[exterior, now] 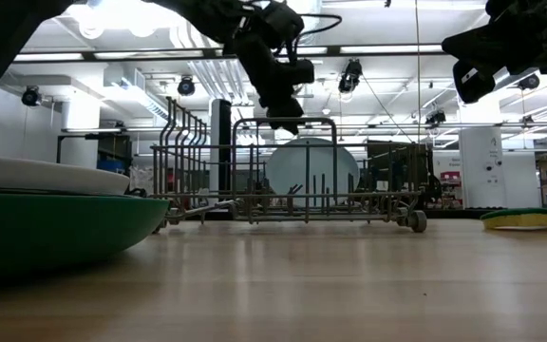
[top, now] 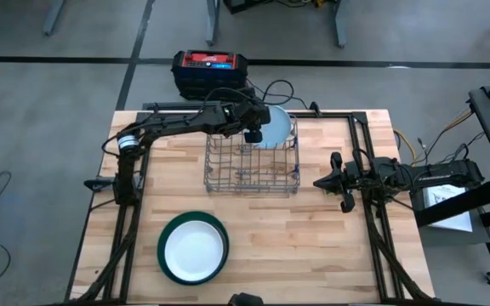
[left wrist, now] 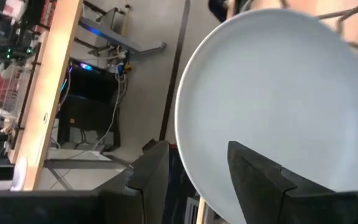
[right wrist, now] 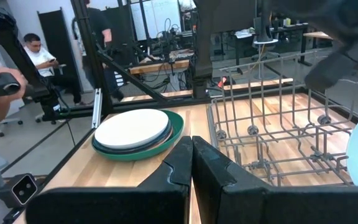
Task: Sort dishes
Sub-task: Put the white plate in the dishwasher rack
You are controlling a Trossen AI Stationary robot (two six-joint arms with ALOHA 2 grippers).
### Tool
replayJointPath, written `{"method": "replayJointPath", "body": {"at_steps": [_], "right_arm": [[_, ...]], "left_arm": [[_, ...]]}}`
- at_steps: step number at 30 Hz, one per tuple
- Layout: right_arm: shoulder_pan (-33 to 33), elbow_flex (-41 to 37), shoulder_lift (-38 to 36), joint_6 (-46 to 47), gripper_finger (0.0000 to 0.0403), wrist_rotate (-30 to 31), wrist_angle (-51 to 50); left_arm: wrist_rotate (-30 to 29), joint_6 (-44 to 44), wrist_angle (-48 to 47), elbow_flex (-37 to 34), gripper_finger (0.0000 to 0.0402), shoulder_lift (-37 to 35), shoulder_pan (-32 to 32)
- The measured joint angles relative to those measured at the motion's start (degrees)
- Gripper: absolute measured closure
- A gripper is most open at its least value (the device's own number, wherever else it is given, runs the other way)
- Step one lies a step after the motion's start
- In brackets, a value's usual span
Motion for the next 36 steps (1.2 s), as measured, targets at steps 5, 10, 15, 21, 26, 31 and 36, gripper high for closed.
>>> {"method": "replayJointPath", "body": {"at_steps": [5,10,15,21,26,31,36], "right_arm": [[0.01,0.0,0.01,-0.15,0.0403,0.02,0.04],[0.0,0.0,0.01,-0.4,0.0403,1.1,1.74],[0.0,0.0,0.0,-1.56,0.0403,2.59,5.29],[0.0,0.0,-0.37,-1.62,0.0403,2.84,5.94],[0.0,0.0,-0.31,0.18,0.0403,2.85,4.84],[0.02,0.0,0.07,9.48,0.0403,2.83,4.89],[0.02,0.0,0.09,16.57,0.0403,2.84,5.98]], "left_arm": [[-0.02,-0.27,-6.78,0.0,0.0247,-4.35,-2.98],[4.87,-6.85,-20.15,0.0,0.0247,-9.89,-7.31],[17.99,-18.99,-34.1,-0.04,0.0249,-15.22,-13.46],[15.52,-29.6,-41.19,-0.15,0.0268,-18.09,-26.67],[9.49,-36.18,-43.51,-0.15,0.0284,-19.76,-36.95],[9.01,-43.92,-45.02,-2.72,0.0285,-21.85,-44.29],[7.81,-53.67,-44.9,-7.6,0.0285,-22.68,-49.52]]}}
